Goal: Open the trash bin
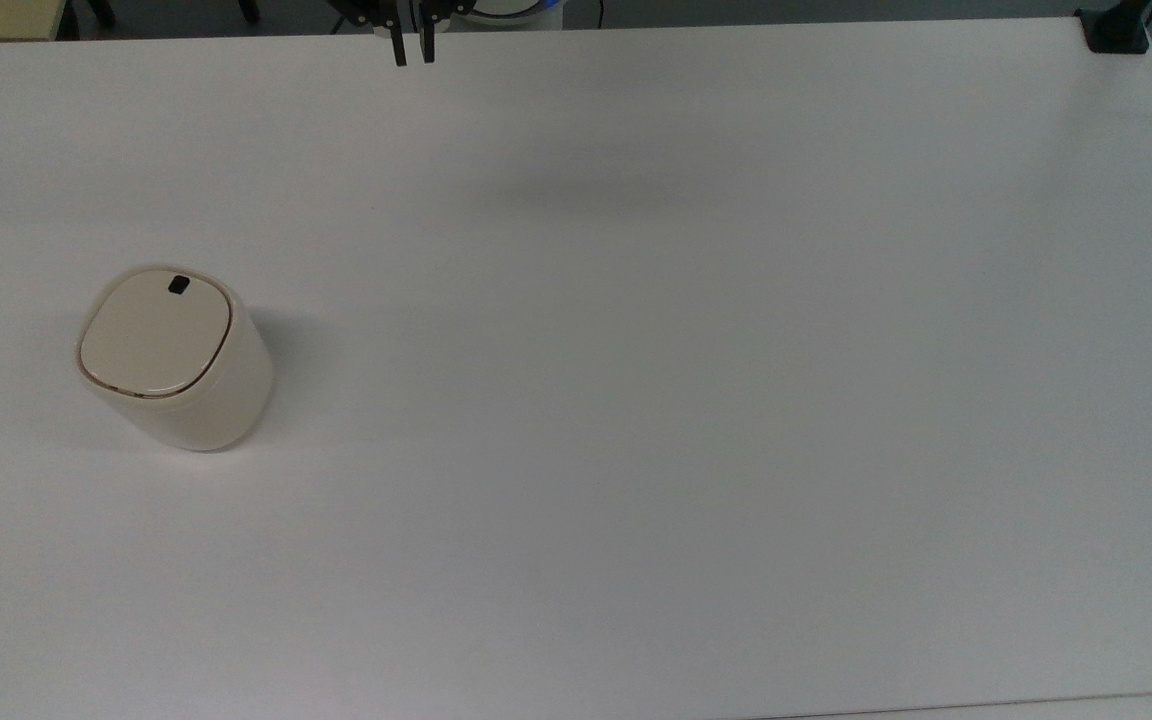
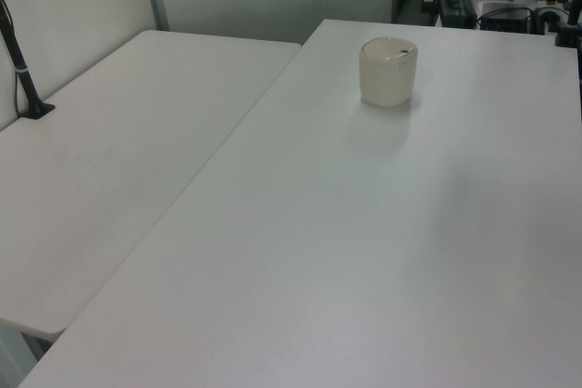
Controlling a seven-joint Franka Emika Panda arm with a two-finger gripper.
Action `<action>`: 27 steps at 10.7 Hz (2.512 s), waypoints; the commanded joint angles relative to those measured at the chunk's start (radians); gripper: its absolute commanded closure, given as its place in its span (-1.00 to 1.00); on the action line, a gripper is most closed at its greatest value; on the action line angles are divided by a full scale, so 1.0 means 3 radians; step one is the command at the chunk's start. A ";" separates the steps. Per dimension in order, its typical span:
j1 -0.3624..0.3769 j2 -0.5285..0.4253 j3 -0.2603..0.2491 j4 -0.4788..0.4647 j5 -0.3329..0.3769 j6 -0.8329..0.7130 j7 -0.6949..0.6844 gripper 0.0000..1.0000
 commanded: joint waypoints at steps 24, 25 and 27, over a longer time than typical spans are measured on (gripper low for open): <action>-0.0044 -0.0057 -0.0056 -0.0053 0.0059 0.0086 -0.0058 -0.38; -0.0069 -0.0052 -0.0056 -0.0053 0.0064 0.0096 -0.0069 -0.19; -0.0095 -0.0052 -0.0056 -0.0053 0.0059 0.0172 -0.0074 0.37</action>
